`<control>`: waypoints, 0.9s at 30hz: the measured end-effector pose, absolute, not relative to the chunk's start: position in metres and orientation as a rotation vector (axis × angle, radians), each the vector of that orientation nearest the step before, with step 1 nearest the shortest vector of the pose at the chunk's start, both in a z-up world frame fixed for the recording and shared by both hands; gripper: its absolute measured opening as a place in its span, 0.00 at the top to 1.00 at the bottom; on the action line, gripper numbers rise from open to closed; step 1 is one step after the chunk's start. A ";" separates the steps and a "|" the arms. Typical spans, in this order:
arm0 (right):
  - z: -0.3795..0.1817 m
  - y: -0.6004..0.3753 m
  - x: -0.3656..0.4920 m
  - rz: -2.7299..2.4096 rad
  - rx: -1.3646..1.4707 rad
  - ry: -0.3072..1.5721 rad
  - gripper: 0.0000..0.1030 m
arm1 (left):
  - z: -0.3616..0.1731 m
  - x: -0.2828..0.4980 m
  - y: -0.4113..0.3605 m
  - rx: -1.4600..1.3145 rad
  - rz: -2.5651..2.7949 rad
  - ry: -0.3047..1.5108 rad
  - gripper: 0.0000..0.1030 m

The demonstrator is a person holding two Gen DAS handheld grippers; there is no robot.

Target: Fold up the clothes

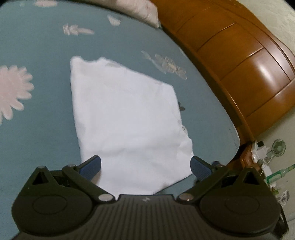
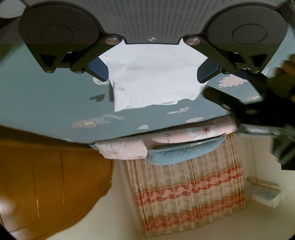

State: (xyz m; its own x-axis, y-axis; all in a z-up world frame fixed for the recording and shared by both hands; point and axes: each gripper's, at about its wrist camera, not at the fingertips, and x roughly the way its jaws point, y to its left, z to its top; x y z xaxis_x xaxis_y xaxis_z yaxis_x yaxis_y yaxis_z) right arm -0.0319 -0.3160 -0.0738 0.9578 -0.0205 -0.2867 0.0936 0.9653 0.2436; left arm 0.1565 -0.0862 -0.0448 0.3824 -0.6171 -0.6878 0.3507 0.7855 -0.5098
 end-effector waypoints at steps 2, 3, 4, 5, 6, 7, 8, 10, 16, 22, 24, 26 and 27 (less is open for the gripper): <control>-0.076 -0.319 -0.029 -0.075 0.285 0.295 0.00 | -0.041 0.153 -0.086 -0.300 -0.636 0.989 0.01; -0.076 -0.320 -0.028 -0.083 0.290 0.294 0.00 | -0.042 0.152 -0.086 -0.301 -0.640 0.986 0.01; -0.076 -0.321 -0.027 -0.090 0.296 0.294 0.00 | -0.042 0.151 -0.086 -0.303 -0.645 0.983 0.01; -0.076 -0.321 -0.026 -0.094 0.295 0.295 0.00 | -0.043 0.150 -0.086 -0.304 -0.649 0.981 0.01; -0.077 -0.320 -0.026 -0.095 0.288 0.296 0.00 | -0.046 0.149 -0.087 -0.308 -0.657 0.983 0.01; -0.077 -0.319 -0.025 -0.097 0.276 0.299 0.00 | -0.052 0.148 -0.088 -0.315 -0.667 0.991 0.01; -0.078 -0.318 -0.025 -0.099 0.262 0.302 0.00 | -0.057 0.147 -0.090 -0.321 -0.678 1.000 0.01; -0.080 -0.317 -0.025 -0.104 0.246 0.309 0.00 | -0.069 0.143 -0.095 -0.312 -0.684 1.028 0.01; -0.083 -0.320 -0.024 -0.065 0.265 0.341 0.00 | -0.074 0.137 -0.084 -0.312 -0.666 1.036 0.01; -0.078 -0.298 -0.029 0.244 0.337 0.349 0.00 | -0.051 0.153 -0.074 -0.292 -0.698 0.990 0.01; -0.080 -0.285 -0.025 0.362 0.367 0.398 0.00 | -0.050 0.160 -0.076 -0.269 -0.715 0.991 0.01; -0.085 -0.272 -0.021 0.430 0.363 0.434 0.00 | -0.054 0.165 -0.079 -0.247 -0.735 0.994 0.01; -0.087 -0.266 -0.018 0.446 0.354 0.449 0.00 | -0.056 0.168 -0.081 -0.236 -0.744 0.996 0.01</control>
